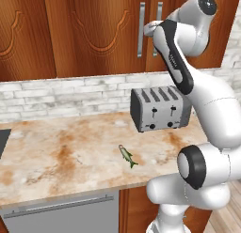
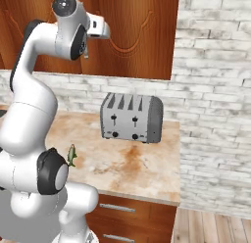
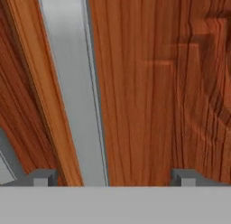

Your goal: Retrieve the tupperware from the cabinet, then place the raw meat into the tupperware to avoid contamination.

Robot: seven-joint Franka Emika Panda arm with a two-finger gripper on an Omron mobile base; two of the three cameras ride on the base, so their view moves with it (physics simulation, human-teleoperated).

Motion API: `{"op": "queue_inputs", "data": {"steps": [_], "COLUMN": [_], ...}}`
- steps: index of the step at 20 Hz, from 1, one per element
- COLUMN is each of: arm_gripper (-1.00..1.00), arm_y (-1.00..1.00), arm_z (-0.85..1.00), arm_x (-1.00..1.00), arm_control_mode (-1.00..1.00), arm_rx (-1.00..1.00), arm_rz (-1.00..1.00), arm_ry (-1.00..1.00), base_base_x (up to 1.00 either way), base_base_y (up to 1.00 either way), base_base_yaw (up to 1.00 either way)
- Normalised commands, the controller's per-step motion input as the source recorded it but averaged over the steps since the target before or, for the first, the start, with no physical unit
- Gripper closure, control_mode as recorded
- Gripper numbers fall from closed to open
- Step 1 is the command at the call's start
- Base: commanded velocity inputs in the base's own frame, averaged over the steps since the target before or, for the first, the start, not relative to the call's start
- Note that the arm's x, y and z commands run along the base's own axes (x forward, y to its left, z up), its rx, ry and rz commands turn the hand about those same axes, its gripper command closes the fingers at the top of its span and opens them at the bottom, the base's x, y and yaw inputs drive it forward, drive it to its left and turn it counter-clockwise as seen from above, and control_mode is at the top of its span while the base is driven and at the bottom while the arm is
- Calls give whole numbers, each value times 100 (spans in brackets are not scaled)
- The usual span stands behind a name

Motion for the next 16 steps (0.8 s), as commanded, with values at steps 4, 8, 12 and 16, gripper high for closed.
{"op": "queue_inputs", "data": {"steps": [4,8,12,16], "arm_gripper": [-100,-100,-100,-100], "arm_y": [0,0,5,4], "arm_z": [0,-2,-17,-12], "arm_x": [0,2,26,36], "arm_control_mode": [-100,-100,-100,-100], "arm_rx": [-7,-8,-7,-5], "arm_rz": [0,0,0,0], "arm_ry": [-37,-34,-20,-12], "base_base_x": [0,0,0,0], "base_base_y": [0,0,0,0], "base_base_yaw": [0,0,0,0]}}
